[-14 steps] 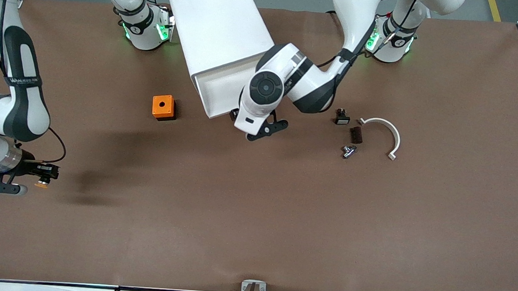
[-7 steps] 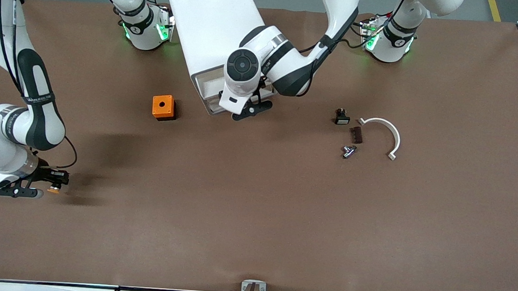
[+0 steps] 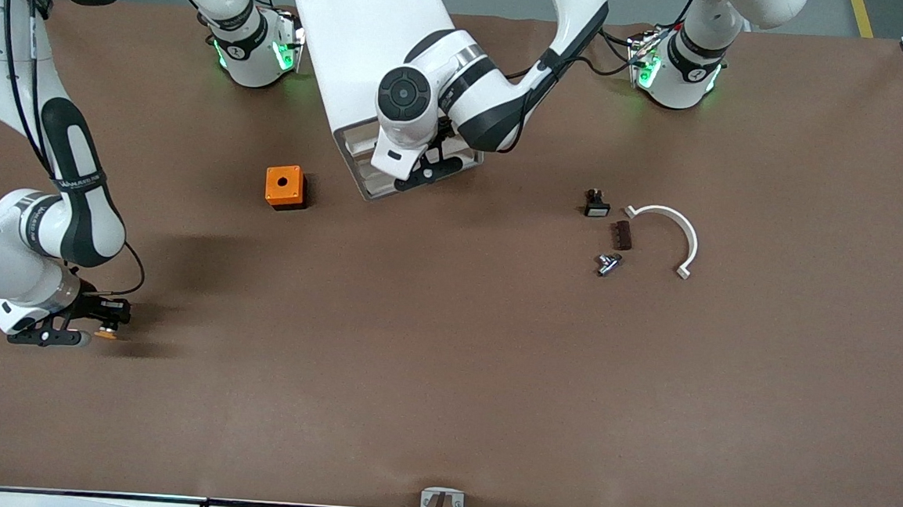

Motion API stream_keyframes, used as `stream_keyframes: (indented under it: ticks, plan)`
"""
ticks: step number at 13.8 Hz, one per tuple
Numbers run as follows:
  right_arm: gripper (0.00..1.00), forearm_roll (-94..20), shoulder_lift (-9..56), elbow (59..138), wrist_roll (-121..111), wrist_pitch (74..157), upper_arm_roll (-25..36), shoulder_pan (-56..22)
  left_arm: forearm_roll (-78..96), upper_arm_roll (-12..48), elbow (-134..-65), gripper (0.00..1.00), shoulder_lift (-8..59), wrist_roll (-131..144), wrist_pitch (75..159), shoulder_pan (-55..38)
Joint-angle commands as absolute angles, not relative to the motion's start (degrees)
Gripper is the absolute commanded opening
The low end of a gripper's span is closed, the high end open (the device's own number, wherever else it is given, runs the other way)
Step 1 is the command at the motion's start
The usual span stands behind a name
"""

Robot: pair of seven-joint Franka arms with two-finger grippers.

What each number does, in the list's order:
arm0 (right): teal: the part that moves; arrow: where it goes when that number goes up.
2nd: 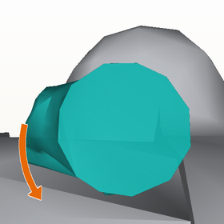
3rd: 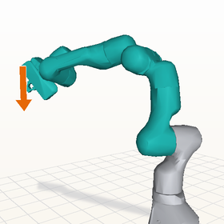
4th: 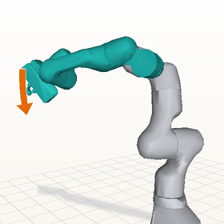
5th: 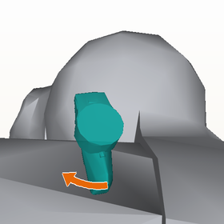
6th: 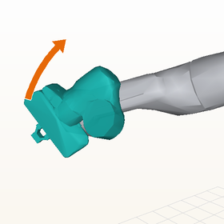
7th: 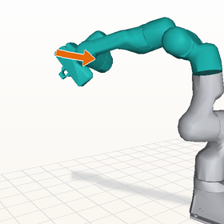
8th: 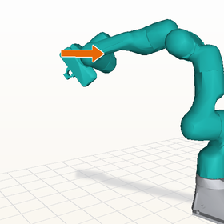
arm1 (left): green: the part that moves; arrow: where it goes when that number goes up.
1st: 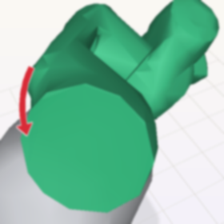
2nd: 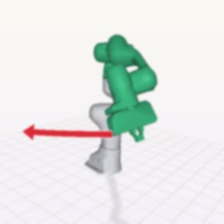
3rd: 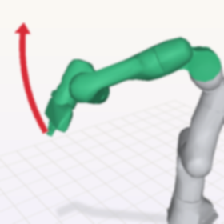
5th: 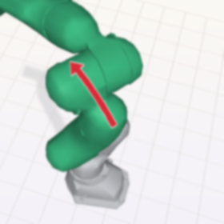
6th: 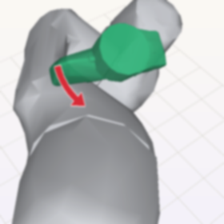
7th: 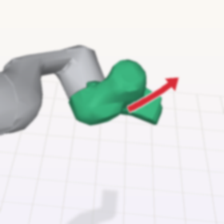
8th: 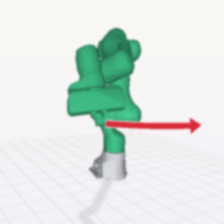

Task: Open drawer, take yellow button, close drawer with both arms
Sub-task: 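Push the drawer shut with the left gripper while the right gripper lowers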

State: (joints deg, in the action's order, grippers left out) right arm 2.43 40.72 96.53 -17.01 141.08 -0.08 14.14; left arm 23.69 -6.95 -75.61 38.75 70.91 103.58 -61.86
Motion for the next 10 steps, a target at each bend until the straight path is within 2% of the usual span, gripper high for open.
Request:
stream_keyframes:
  ticks: [1, 2, 6, 10]
  plan:
    - [0.21, 2.20, 42.36, 94.40, -20.30, 141.59, -1.23, 15.56, 22.85, -7.03, -76.64, 1.00, 38.32, 73.03, 104.24, -64.25]
    - [0.99, 1.85, 42.36, 94.05, -20.22, 141.59, -1.23, 15.38, 22.76, -7.03, -76.64, 1.00, 38.32, 73.12, 104.24, -64.25]
    - [1.00, 0.88, 40.88, 93.26, -19.78, 139.15, -1.32, 14.86, 21.53, -7.12, -77.34, 1.00, 38.76, 73.12, 104.59, -65.65]
    - [1.00, 0.97, 34.30, 87.21, -9.79, 118.54, -1.67, 13.37, 21.18, -8.43, -77.08, 1.00, 38.06, 72.95, 104.24, -63.21]
